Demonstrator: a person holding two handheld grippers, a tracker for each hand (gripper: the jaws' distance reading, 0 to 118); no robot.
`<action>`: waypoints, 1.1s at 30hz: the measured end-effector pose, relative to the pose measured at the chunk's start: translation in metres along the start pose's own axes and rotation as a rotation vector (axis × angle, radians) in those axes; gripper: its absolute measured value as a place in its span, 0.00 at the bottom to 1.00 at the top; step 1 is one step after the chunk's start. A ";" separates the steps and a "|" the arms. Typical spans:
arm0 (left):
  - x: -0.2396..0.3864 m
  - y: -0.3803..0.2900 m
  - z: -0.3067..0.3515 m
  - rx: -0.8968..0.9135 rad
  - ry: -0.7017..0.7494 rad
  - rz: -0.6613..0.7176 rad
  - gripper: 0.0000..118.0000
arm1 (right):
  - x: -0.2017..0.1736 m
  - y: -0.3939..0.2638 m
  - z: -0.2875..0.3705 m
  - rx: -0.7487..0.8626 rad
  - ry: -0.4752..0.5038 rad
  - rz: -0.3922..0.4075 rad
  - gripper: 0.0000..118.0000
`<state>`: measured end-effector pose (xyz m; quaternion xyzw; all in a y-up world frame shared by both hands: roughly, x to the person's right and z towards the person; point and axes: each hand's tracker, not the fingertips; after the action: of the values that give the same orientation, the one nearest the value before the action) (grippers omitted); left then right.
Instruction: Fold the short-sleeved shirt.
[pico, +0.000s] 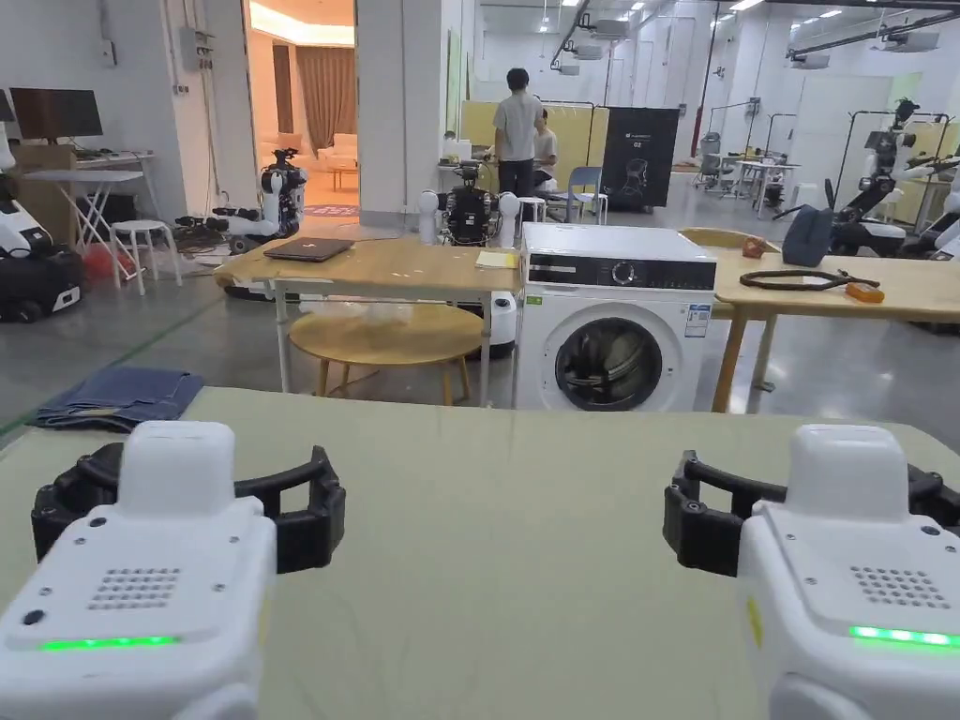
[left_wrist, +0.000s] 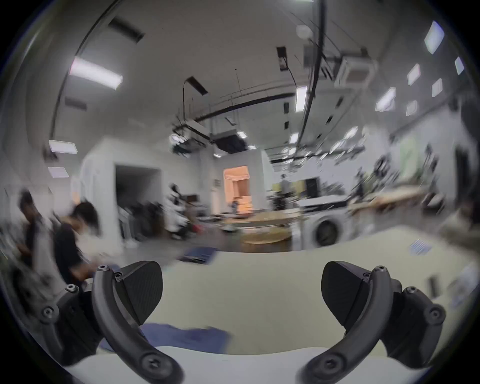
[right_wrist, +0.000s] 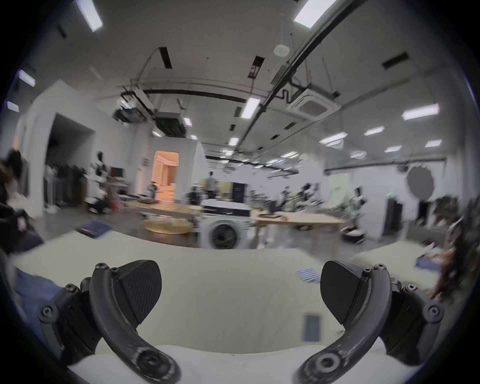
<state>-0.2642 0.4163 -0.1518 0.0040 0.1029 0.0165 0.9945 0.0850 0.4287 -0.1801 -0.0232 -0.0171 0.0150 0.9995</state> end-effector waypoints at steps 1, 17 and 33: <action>-0.008 -0.001 -0.002 -0.033 -0.053 0.139 1.00 | 0.005 0.001 -0.002 -0.036 0.062 -0.097 1.00; 0.000 0.003 -0.004 -0.029 0.023 -0.002 1.00 | -0.003 0.003 0.002 -0.007 0.022 -0.038 1.00; -0.004 0.003 -0.003 -0.051 0.026 0.045 1.00 | 0.002 0.003 0.000 -0.017 0.048 -0.060 1.00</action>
<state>-0.2684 0.4192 -0.1542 -0.0191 0.1151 0.0415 0.9923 0.0870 0.4320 -0.1798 -0.0316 0.0061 -0.0156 0.9994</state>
